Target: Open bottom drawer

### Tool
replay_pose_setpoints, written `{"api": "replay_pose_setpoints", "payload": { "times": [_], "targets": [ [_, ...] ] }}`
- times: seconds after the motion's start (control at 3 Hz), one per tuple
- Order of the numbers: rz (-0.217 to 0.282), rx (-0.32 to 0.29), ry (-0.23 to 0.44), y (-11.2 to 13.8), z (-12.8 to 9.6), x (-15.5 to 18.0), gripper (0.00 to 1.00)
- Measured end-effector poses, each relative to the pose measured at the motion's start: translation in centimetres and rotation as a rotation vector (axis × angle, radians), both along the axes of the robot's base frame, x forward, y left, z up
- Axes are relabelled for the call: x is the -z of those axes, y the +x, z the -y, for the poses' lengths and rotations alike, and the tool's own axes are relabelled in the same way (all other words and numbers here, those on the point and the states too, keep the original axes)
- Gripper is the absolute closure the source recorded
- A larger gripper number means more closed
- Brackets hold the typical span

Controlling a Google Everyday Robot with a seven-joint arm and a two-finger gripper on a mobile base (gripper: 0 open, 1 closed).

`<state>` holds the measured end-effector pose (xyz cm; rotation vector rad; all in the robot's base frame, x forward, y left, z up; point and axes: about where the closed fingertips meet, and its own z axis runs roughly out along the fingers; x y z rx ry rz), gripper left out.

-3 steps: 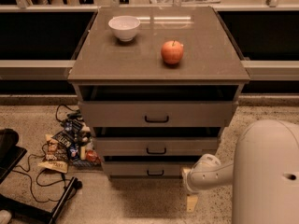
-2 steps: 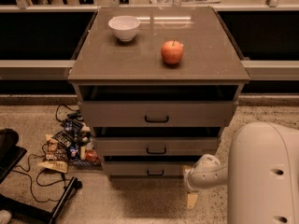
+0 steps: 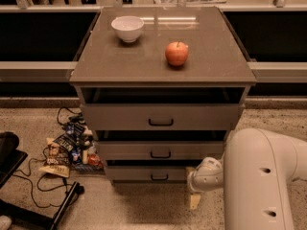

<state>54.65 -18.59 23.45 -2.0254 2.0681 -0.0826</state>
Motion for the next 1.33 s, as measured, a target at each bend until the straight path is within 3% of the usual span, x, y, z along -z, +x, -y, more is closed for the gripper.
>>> {"api": "replay_pose_setpoints", "payload": {
  "times": [0.33, 1.33],
  "targets": [
    [0.006, 0.01, 0.02, 0.0, 0.0, 0.4, 0.0],
    [0.019, 0.001, 0.016, 3.3, -1.3, 3.6, 0.0]
  ]
}}
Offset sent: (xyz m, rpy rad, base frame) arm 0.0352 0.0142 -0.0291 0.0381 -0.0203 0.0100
